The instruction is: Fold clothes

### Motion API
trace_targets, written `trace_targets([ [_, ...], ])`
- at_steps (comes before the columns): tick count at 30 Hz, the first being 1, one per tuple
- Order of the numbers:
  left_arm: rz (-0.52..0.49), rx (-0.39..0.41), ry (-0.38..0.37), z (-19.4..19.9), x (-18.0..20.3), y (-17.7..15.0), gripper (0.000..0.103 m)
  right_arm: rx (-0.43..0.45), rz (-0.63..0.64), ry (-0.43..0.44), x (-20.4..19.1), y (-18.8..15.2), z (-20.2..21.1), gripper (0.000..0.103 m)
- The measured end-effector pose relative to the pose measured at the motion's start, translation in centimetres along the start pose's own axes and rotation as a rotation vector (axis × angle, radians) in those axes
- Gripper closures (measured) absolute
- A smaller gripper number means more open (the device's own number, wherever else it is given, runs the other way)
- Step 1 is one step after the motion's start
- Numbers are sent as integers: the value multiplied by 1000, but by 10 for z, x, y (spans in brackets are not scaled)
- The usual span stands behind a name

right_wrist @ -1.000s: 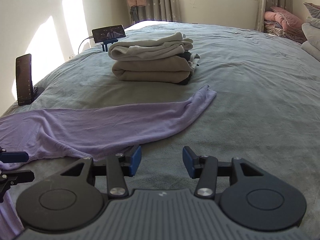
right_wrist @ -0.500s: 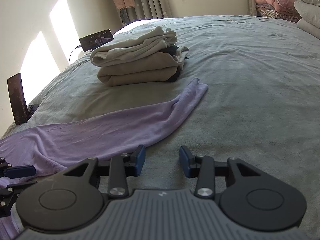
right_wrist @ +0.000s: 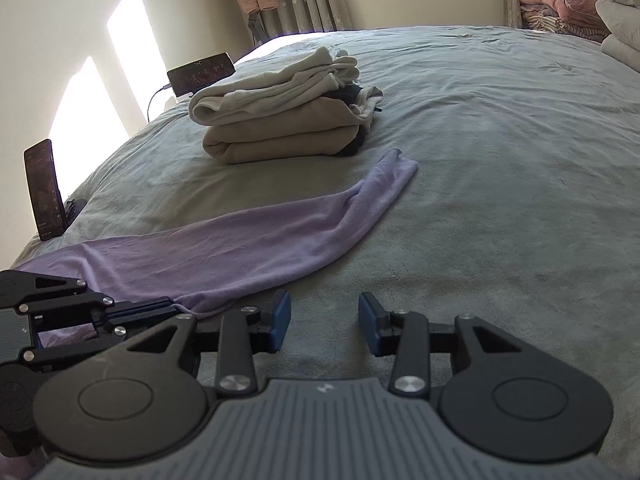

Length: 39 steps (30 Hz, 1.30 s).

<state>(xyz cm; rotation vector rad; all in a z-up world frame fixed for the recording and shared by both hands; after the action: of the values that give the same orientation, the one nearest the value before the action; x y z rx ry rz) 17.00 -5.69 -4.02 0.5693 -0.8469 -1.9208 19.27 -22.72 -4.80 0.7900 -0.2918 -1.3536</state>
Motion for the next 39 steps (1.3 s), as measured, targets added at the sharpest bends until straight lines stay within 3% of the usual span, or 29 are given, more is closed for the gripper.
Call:
trace_targets([
  [4, 462, 10, -102, -7, -64, -3, 101, 8, -12, 3, 3, 5, -5, 61],
  [6, 629, -10, -163, -13, -88, -13, 101, 12, -17, 6, 3, 8, -8, 61],
  [7, 665, -16, -177, -15, -94, -17, 101, 14, -19, 9, 3, 10, -10, 61],
  [17, 682, -16, -192, -19, -95, -27, 101, 49, -115, 80, 10, 34, -31, 61],
  [19, 679, -13, -195, -19, -97, -28, 101, 52, -108, 67, 8, 46, -36, 62],
  [22, 679, -8, -199, -21, -98, -29, 101, 57, -98, 48, 5, 62, -43, 76],
  [29, 664, 12, -204, -20, -97, -32, 101, 82, -73, 5, -2, 97, -56, 76],
  [39, 649, 28, -210, -20, -95, -33, 101, 69, -184, -18, 29, 91, -52, 76],
])
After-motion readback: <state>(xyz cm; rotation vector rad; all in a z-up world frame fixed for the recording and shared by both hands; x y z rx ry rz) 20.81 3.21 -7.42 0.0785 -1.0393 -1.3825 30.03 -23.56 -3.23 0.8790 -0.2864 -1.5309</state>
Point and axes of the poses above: each gripper's, at about its wrist camera, not at the fingertips, and z roughly against the way its jaws point, x to its right, y to its top, the point moved 3 cm from there along -z, roughly the way its jaws point, and after that the axes turned 6 degrees about -x, right-handed, at the moved point
